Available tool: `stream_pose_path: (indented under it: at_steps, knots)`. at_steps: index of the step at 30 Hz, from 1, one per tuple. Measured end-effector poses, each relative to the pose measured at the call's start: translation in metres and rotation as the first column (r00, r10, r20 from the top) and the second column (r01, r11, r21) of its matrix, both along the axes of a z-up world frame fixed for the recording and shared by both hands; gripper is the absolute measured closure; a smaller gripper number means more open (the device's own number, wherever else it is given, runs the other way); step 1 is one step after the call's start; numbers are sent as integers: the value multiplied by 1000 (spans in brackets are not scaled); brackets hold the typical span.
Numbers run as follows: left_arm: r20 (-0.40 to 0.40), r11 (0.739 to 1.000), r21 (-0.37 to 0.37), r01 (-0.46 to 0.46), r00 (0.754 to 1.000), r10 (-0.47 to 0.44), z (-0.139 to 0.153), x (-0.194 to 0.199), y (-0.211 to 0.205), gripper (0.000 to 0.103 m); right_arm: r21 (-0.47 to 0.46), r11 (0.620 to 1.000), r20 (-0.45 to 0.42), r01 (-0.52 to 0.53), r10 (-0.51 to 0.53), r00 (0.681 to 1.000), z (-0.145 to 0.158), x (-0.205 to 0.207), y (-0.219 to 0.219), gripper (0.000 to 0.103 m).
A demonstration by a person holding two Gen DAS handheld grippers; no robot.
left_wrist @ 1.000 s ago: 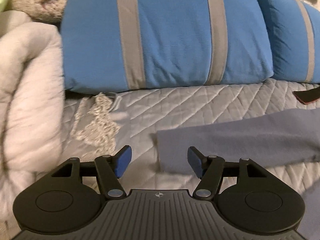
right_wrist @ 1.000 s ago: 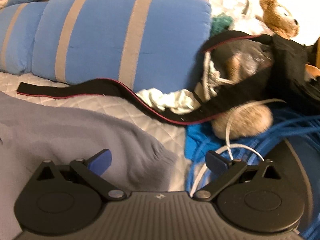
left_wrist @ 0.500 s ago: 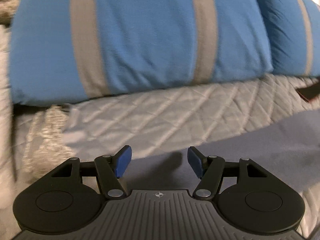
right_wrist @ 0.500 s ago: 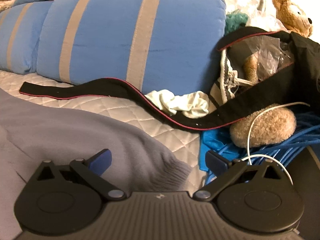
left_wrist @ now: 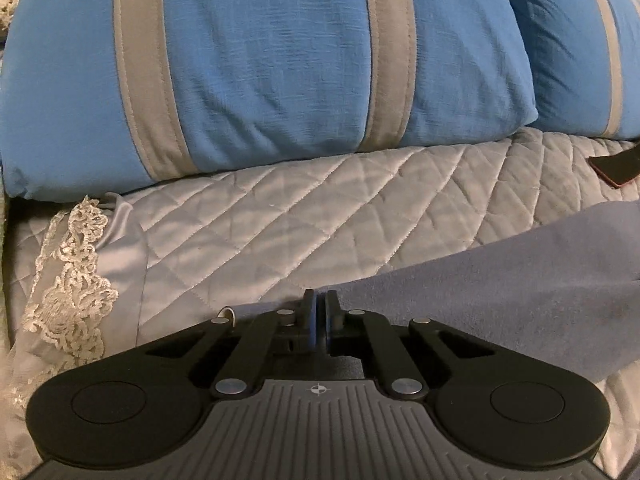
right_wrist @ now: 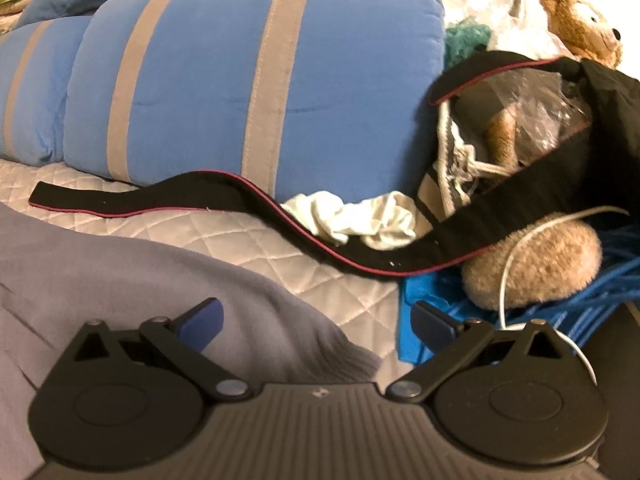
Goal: Fold clothes
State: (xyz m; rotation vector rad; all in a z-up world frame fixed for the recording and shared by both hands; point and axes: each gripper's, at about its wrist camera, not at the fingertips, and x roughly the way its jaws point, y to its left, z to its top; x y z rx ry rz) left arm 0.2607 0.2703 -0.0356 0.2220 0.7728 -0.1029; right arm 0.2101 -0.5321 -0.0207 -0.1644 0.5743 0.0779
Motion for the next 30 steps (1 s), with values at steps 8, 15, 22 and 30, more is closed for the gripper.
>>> stream_pose_path:
  at_steps: [8, 15, 22, 30]
  knots:
    - [30, 999, 33, -19, 999, 18, -2, -3, -7, 100, -20, 1000, -94, -16, 14, 996, -20, 41, 7, 17]
    - [95, 999, 16, -28, 995, 26, 8, -15, -4, 101, 5, 1000, -86, -6, 7, 996, -23, 40, 6, 102]
    - [206, 989, -149, -26, 977, 57, 41, -49, 26, 101, -73, 997, 40, -6, 9, 999, 16, -8, 20, 102]
    - [350, 966, -256, 43, 935, 51, 68, -139, 63, 101, -121, 991, 141, -61, 78, 987, 57, -111, 29, 102]
